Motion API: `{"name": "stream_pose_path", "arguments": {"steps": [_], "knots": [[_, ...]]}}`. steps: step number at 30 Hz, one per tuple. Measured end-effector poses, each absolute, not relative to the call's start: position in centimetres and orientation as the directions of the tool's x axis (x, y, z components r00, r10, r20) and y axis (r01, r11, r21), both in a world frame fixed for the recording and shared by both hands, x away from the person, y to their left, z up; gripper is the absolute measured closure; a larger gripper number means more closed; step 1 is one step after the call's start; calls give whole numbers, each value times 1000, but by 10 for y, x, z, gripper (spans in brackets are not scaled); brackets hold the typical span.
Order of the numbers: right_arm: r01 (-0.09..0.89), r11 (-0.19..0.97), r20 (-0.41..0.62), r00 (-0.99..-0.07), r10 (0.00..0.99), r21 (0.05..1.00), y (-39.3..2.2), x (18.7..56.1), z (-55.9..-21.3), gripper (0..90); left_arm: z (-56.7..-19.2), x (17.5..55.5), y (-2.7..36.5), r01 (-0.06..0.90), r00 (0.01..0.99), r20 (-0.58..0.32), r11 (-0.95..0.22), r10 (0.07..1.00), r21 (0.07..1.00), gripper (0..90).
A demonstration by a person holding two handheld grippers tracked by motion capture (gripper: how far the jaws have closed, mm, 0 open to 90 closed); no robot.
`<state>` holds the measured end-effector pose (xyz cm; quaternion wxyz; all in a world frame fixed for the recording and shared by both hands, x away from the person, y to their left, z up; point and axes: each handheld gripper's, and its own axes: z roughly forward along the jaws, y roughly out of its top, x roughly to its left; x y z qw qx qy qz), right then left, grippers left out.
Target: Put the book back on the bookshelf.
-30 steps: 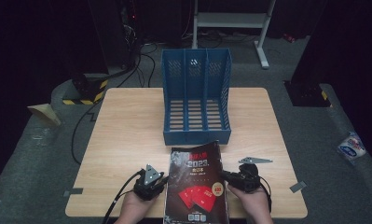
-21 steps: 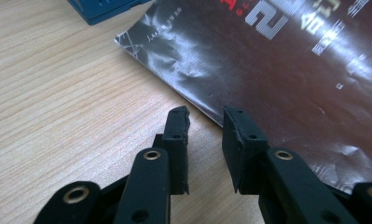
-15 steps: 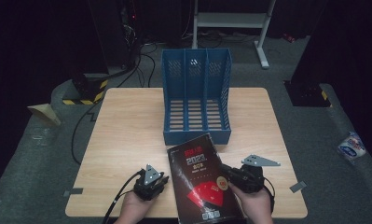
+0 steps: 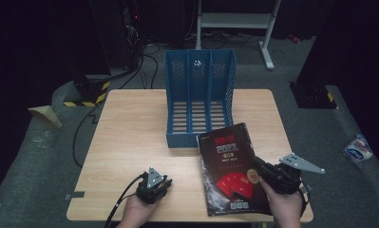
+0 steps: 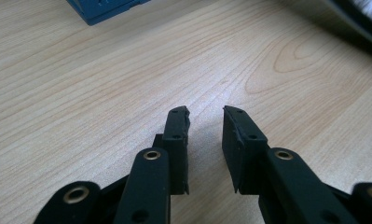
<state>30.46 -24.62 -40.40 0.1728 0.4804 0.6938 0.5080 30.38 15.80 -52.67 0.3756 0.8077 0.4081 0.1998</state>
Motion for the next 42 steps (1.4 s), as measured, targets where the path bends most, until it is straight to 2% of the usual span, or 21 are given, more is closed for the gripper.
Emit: {"name": "stream_pose_path", "arguments": {"steps": [7, 18, 36, 42], "knots": [[427, -44, 238, -414, 878, 903, -277, 293, -386, 874, -527, 304, 158, 508, 587, 19, -387, 809, 770, 709], [307, -51, 154, -321, 934, 950, -296, 292, -350, 874, -527, 304, 158, 508, 588, 17, -386, 809, 770, 710], [231, -35, 86, -215, 973, 972, -272, 362, -338, 874, -527, 304, 158, 502, 603, 14, -393, 798, 771, 701], [188, -46, 74, -146, 986, 981, -259, 390, -335, 874, -527, 303, 158, 501, 610, 11, -397, 792, 769, 702]]}}
